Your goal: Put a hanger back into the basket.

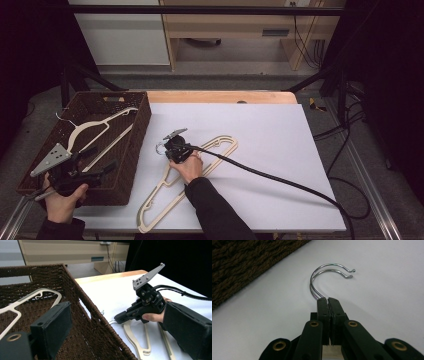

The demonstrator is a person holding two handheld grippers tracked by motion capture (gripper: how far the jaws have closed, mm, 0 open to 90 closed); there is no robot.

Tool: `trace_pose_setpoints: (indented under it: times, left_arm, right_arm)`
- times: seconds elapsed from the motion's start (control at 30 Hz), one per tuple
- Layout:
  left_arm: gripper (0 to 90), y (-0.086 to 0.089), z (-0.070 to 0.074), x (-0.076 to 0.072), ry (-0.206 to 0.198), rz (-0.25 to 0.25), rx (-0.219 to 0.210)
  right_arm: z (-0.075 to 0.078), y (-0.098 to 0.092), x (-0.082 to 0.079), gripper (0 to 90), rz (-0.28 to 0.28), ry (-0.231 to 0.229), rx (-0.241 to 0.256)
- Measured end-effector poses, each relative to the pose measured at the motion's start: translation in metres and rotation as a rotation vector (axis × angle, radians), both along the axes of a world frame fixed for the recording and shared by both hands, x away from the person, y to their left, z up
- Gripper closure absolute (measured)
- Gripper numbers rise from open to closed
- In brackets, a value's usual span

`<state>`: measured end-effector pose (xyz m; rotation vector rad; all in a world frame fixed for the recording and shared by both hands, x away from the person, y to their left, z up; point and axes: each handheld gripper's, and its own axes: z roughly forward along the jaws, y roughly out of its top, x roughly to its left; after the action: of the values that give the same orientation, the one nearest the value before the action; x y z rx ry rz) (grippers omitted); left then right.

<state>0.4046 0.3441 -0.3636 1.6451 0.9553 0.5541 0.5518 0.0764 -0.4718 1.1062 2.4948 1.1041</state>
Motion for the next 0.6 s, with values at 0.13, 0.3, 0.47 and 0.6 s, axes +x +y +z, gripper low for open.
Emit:
trace_pose_setpoints:
  times: [0.13, 0.3, 0.47, 0.6]
  left_arm:
    - [8.4, -0.003, 0.002, -0.002, -0.004, -0.009, 0.002]
    - [8.7, -0.011, 0.005, -0.006, -0.007, -0.035, 0.018]
    - [10.2, -0.03, 0.011, -0.014, -0.012, -0.079, 0.047]
    - [13.5, -0.049, 0.01, -0.017, 0.004, -0.114, 0.065]
  right_arm:
    - [0.004, -0.001, -0.003, 89.1, -0.007, -0.015, 0.006]
    - [0.012, -0.004, -0.006, 89.2, 0.013, -0.043, 0.013]
    - [0.019, -0.009, -0.011, 89.2, 0.035, -0.08, 0.02]
    - [0.024, -0.014, -0.015, 89.2, 0.036, -0.093, 0.044]
